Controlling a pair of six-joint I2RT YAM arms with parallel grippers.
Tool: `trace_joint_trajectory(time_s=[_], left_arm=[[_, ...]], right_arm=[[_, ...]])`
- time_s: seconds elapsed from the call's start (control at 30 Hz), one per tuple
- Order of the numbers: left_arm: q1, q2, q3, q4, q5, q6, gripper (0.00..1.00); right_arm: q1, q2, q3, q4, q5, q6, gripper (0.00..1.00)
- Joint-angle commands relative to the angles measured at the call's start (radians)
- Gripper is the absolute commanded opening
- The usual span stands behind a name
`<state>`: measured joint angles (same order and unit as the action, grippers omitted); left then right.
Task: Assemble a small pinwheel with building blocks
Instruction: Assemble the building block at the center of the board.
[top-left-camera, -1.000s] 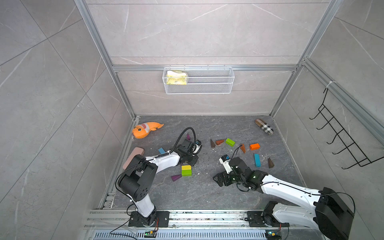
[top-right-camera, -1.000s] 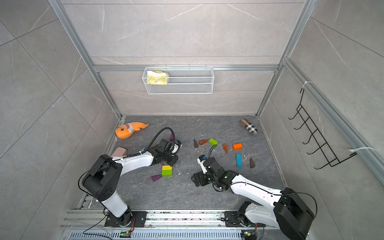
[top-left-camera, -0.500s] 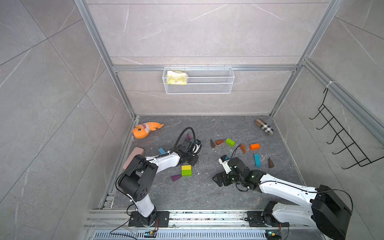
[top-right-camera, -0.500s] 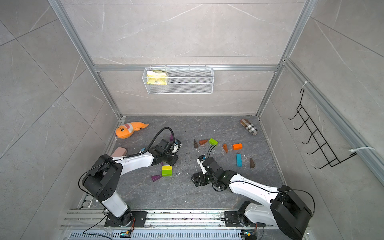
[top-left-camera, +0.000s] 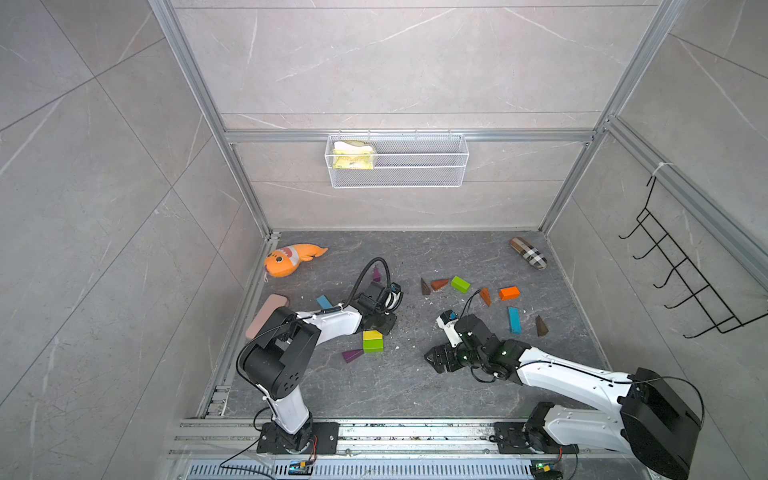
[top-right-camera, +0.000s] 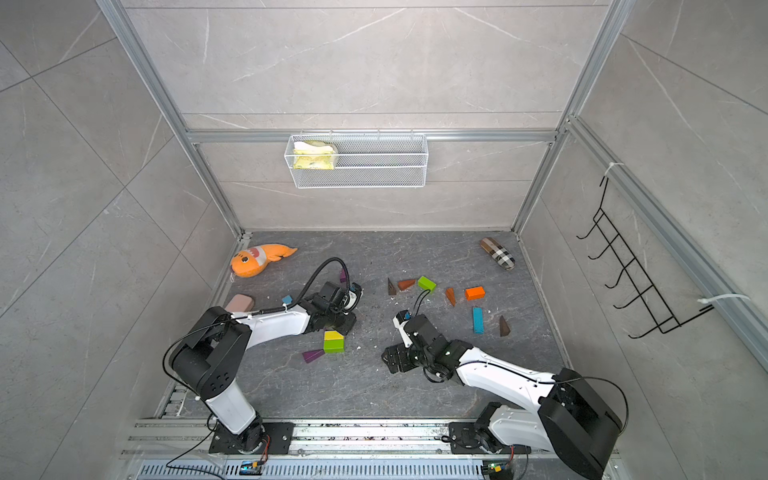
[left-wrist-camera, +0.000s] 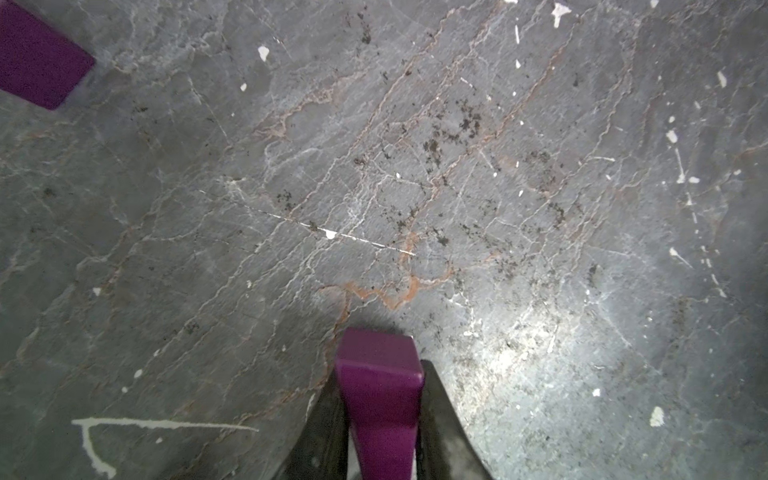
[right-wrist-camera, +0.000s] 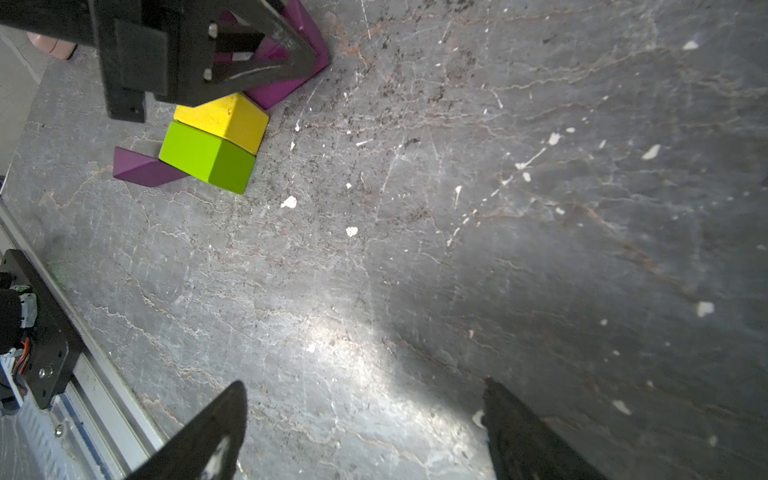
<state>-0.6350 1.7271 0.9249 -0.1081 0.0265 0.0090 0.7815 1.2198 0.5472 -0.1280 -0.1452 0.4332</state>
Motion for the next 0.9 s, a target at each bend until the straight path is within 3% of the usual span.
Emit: trace_joint_trajectory(time_s=[0.0, 0.27, 0.63, 0.87], left_arm=[[-0.006, 0.009, 0.011, 0.016, -0.014, -0.020, 0.14], [-0.011, 0.012, 0.017, 0.003, -0.030, -0.028, 0.17], [-0.011, 0.001, 0.038, -0.005, -0.036, -0.013, 0.45], [-0.011, -0.036, 0.076, -0.040, -0.018, -0.002, 0.53]], right_arm=[[0.009, 0.015, 0.008, 0.015, 0.008, 0.015, 0.89], [0.009, 0.021, 0.010, 0.019, 0.004, 0.013, 0.89], [0.009, 0.032, 0.015, 0.028, -0.002, 0.010, 0.89], [0.009, 0.047, 0.022, 0.040, -0.001, 0.009, 0.89]])
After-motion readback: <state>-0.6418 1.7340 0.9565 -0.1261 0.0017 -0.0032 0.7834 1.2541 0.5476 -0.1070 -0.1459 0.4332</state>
